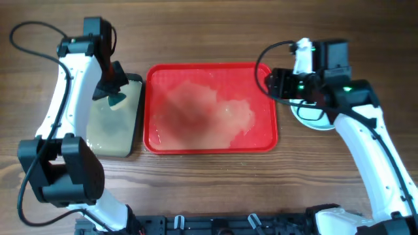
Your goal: Clean dirty plates on tray and stack at the side
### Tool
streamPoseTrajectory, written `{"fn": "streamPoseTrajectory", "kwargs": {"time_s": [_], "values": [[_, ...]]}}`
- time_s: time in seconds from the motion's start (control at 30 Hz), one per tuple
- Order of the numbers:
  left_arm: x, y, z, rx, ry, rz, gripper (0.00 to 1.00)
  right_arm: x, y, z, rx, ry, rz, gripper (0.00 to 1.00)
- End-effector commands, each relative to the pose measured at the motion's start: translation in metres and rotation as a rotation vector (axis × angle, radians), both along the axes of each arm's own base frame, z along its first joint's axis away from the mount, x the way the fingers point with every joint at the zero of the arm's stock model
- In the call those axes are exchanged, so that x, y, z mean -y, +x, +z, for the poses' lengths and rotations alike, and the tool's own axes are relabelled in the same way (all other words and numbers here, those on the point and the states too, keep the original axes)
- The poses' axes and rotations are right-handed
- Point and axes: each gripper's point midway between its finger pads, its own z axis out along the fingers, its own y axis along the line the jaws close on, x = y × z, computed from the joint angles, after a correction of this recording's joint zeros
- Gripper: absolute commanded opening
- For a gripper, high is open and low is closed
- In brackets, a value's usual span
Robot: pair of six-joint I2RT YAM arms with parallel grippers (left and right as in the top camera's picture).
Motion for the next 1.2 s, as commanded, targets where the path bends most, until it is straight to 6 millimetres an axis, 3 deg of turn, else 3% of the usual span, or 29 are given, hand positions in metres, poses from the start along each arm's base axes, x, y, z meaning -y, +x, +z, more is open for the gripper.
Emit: {"fn": "streamPoseTrajectory", "kwargs": {"time_s": [0.0,0.03,0.07,0.13,0.17,0.27,0.37,0.47,0.53,0.6,0.67,0.83,0.97,1.17], "values": [[-0.012,-0.010,-0.032,-0.024,0.020,0.019,0.09,-0.006,0.002,-0.002,0.003,-0.019,0.014,0.73],[-0.013,-0.009,-0.038,-0.017,0.020,0.022,0.13,-0.005,0.001,-0.003,-0.004,-0.021,0.015,0.73],[-0.014,-0.008,-0.040,-0.009,0.020,0.027,0.22,-0.005,0.000,-0.004,-0.009,-0.022,0.015,0.73],[-0.013,0.001,-0.039,0.032,0.017,0.032,0.65,-0.005,-0.001,-0.005,-0.016,-0.024,0.015,0.76],[-0.013,0.004,-0.036,0.046,0.018,0.032,0.78,-0.005,-0.001,-0.005,-0.016,-0.023,0.014,0.79],[-0.012,0.016,-0.011,0.095,0.006,0.029,0.93,-0.005,-0.001,-0.002,-0.009,-0.023,0.015,0.82],[-0.003,0.025,0.030,0.167,-0.041,0.017,1.00,-0.005,0.000,0.014,0.034,-0.027,0.031,0.85],[0.022,0.028,0.076,0.269,-0.180,-0.026,1.00,0.004,0.001,0.046,0.107,-0.060,0.000,0.87],[0.043,0.026,0.093,0.316,-0.292,-0.065,1.00,0.011,0.001,0.068,0.156,-0.081,-0.026,0.88],[0.056,0.024,0.106,0.348,-0.360,-0.092,1.00,0.013,-0.004,0.099,0.225,-0.070,-0.035,0.89],[0.056,0.025,0.107,0.353,-0.364,-0.095,1.00,0.016,-0.019,0.139,0.334,-0.045,-0.042,1.00],[0.056,0.025,0.105,0.349,-0.364,-0.094,1.00,0.023,-0.054,0.188,0.483,0.002,-0.063,1.00],[0.056,0.025,0.105,0.349,-0.364,-0.094,1.00,0.026,-0.067,0.197,0.509,0.016,-0.070,1.00],[0.056,0.025,0.105,0.349,-0.364,-0.094,1.00,0.025,-0.065,0.178,0.433,-0.002,-0.066,0.99]]}}
